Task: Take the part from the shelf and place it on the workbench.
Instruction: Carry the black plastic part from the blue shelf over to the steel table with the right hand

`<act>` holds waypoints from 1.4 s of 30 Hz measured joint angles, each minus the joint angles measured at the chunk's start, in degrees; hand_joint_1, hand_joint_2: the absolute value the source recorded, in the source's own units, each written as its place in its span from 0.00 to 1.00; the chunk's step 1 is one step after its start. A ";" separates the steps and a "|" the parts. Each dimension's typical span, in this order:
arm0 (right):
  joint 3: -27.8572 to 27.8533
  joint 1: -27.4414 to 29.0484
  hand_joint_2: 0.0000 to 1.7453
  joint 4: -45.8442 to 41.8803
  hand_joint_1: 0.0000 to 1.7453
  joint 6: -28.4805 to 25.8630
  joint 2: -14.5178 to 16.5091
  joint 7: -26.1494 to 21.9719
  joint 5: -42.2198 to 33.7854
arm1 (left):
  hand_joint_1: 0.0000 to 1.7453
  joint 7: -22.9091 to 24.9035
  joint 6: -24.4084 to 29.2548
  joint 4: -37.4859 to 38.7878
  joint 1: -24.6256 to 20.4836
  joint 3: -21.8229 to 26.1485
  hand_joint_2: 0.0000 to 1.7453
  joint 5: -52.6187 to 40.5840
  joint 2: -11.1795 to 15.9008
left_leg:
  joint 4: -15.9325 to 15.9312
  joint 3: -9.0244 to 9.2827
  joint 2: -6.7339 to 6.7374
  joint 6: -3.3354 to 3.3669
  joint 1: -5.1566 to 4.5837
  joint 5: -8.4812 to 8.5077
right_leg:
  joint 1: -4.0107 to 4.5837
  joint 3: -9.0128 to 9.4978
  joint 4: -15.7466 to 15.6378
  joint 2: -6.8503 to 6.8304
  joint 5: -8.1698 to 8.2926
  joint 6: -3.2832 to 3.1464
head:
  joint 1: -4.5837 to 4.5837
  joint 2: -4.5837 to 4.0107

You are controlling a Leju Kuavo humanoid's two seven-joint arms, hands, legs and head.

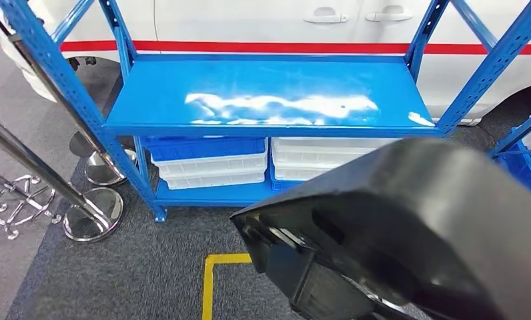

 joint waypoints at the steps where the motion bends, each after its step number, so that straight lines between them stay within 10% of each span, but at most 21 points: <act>1: -0.01 0.13 1.00 -0.02 1.00 -0.04 -0.12 -0.02 -0.07 | 0.00 0.00 0.00 0.00 -0.02 -0.04 1.00 -0.08 -0.02 | 0.19 -0.72 0.14 0.31 -0.05 0.57 | -0.10 -0.86 2.94 0.06 -3.05 0.17 | 0.00 0.00; 3: -0.02 0.27 1.00 -0.06 1.00 -0.14 -0.29 -0.04 -0.16 | 0.00 -0.01 0.00 0.00 -0.01 -0.07 1.00 -0.22 -0.03 | 0.76 -2.62 0.26 0.70 -0.24 1.62 | -0.18 -2.31 10.16 0.05 -7.58 0.35 | 0.00 0.00; 5: -0.02 0.39 1.00 -0.08 1.00 -0.19 -0.41 -0.04 -0.20 | 0.00 -0.01 0.00 -0.01 -0.01 -0.08 1.00 -0.24 -0.03 | 1.46 -4.66 0.36 0.68 -0.38 2.61 | -0.21 -1.85 13.73 0.04 -6.62 0.37 | 0.00 0.00; 8: -0.03 0.48 1.00 -0.27 1.00 0.18 -0.59 -0.04 -0.38 | 0.00 -0.01 0.04 -0.01 0.00 -0.08 1.00 -0.27 -0.03 | 2.32 -7.05 0.32 0.31 -0.54 3.97 | -0.04 5.34 6.06 0.06 -2.28 -0.21 | -0.01 0.00; 10: -0.10 0.46 1.00 -0.69 1.00 0.83 -0.79 -0.13 -0.62 | 0.00 -0.02 0.11 0.00 0.02 -0.09 1.00 -0.41 -0.04 | 2.65 -7.78 0.24 -0.18 -0.70 4.78 | 0.25 10.85 -2.07 0.03 -3.46 -0.83 | -0.01 0.00; 13: -0.21 0.65 1.00 -1.30 1.00 1.48 -1.08 -0.25 -0.84 | 0.00 0.05 0.39 -0.01 0.08 -0.11 1.00 -0.73 -0.01 | 2.89 -8.65 0.18 -1.19 -0.64 5.66 | 0.29 11.78 -5.42 -0.07 -4.01 -1.83 | -0.01 0.00; 19: -0.38 0.91 1.00 -2.00 1.00 1.61 -1.25 -0.36 -0.91 | 0.00 0.22 0.92 0.00 0.28 -0.12 1.00 -0.86 0.02 | 18.15 -13.38 -0.05 -3.02 0.00 -4.81 | 0.05 8.19 -4.98 -0.46 -1.15 -3.22 | -0.02 0.00; 21: -0.44 0.99 1.00 -2.21 1.00 1.61 -1.28 -0.38 -0.91 | 0.00 0.23 0.98 0.00 0.29 -0.12 1.00 -0.86 0.04 | 18.72 -11.95 -0.04 -3.25 0.21 -2.34 | 0.01 6.76 -4.24 -0.49 -0.63 -2.99 | -0.02 0.00; 23: -0.49 1.05 1.00 -2.48 1.00 1.61 -1.31 -0.41 -0.91 | 0.00 0.23 1.01 0.00 0.25 -0.12 1.00 -0.86 0.09 | 11.81 -6.95 -0.06 -3.12 0.30 0.29 | -0.02 5.72 -3.37 -0.52 -0.44 -2.73 | -0.02 0.00; 26: -0.57 1.08 1.00 -2.89 1.00 1.70 -1.35 -0.50 -0.99 | 0.00 0.21 1.15 0.00 0.13 -0.12 1.00 -0.87 0.20 | 3.37 -1.79 -0.18 -2.39 0.00 -0.29 | 0.12 4.89 -2.71 -0.54 0.02 -1.83 | -0.02 0.00; 29: -0.66 1.17 1.00 -3.26 1.00 2.62 -1.47 -0.59 -1.51 | 0.00 0.15 1.37 0.00 0.12 -0.12 1.00 -0.89 0.32 | 1.89 -1.89 0.14 -1.12 0.22 -0.12 | 0.21 3.98 -1.97 -0.26 -0.05 -0.67 | -0.01 0.00; 33: -0.68 1.40 1.00 -3.49 1.00 3.74 -1.55 -0.62 -2.55 | 0.00 0.12 1.49 0.00 0.20 -0.12 1.00 -1.07 0.52 | 1.46 -2.90 1.32 0.24 0.30 0.85 | 0.08 -0.99 9.65 0.03 -7.14 0.18 | -0.01 0.00; 35: -0.66 1.54 1.00 -3.54 1.00 3.86 -1.55 -0.64 -2.79 | 0.00 0.12 1.50 0.00 0.24 -0.12 1.00 -1.14 0.63 | 1.67 -3.38 2.06 0.30 0.16 1.06 | -0.01 -2.22 13.47 -0.02 -8.11 0.34 | -0.01 0.00; 39: -0.64 1.55 1.00 -3.90 1.00 3.87 -1.55 -0.65 -2.88 | 0.00 0.13 1.51 0.00 0.22 -0.12 1.00 -1.19 0.70 | 2.06 -3.45 3.59 -0.05 -0.10 1.08 | 0.27 5.32 0.57 -2.75 -2.18 -0.35 | -0.01 0.00; 42: -0.63 1.56 1.00 -4.25 1.00 4.04 -1.56 -0.67 -3.05 | 0.00 0.17 1.55 0.00 0.24 -0.12 1.00 -1.35 0.78 | 2.21 -3.49 4.94 -0.83 -0.49 1.16 | 0.83 6.74 -3.42 -3.93 -1.27 -1.36 | -0.02 0.00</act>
